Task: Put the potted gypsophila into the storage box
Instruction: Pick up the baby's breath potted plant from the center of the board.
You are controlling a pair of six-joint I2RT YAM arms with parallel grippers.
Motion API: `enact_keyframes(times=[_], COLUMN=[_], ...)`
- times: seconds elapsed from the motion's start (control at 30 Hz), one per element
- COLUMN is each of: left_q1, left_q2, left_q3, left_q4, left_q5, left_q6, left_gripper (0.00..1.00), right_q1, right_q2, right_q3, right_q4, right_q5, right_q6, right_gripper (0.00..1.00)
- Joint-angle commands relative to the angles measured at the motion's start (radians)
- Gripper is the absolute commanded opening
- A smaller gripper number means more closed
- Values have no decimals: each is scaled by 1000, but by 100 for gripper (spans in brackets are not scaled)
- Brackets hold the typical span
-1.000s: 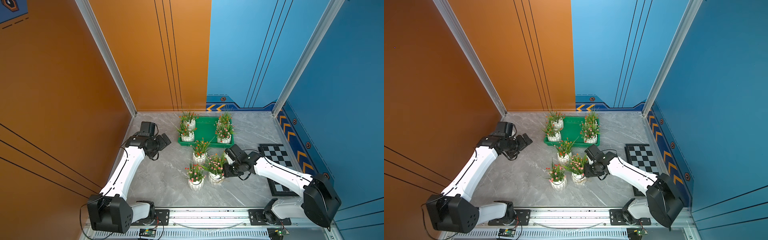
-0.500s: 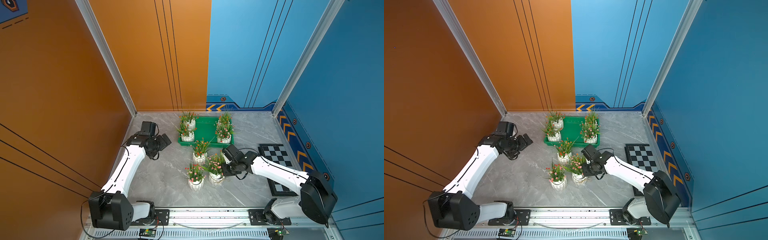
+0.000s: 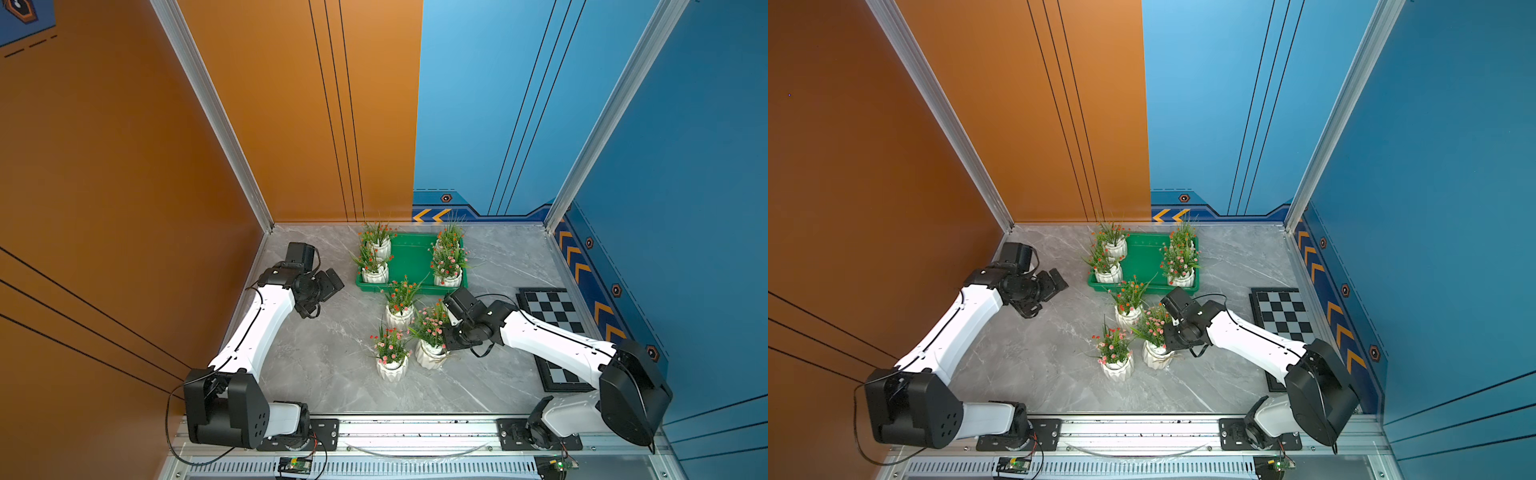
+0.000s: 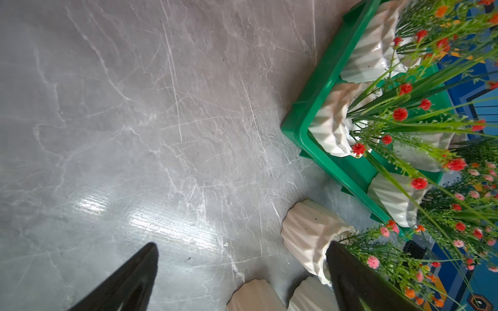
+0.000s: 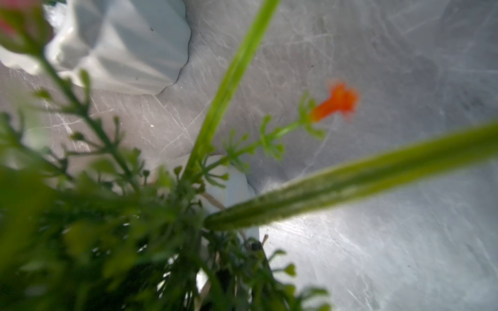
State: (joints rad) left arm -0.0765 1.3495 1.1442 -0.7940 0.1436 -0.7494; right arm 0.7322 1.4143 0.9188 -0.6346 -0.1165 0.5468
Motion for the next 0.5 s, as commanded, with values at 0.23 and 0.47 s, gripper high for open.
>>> enact_keyframes(times=[0.23, 0.47], left_q1=[10, 9], left_q2=[16, 28], left_q3=[15, 35], left_q4=[2, 1], left_q5=[19, 23], left_q6=[19, 19], left_gripper=[99, 98], right_q1=[-25, -76], right_q2=[3, -5], right_q3=[77, 119], right_q4=[-74, -127], right_q5=[45, 56], right_q6=[-67, -111], right_gripper=[5, 5])
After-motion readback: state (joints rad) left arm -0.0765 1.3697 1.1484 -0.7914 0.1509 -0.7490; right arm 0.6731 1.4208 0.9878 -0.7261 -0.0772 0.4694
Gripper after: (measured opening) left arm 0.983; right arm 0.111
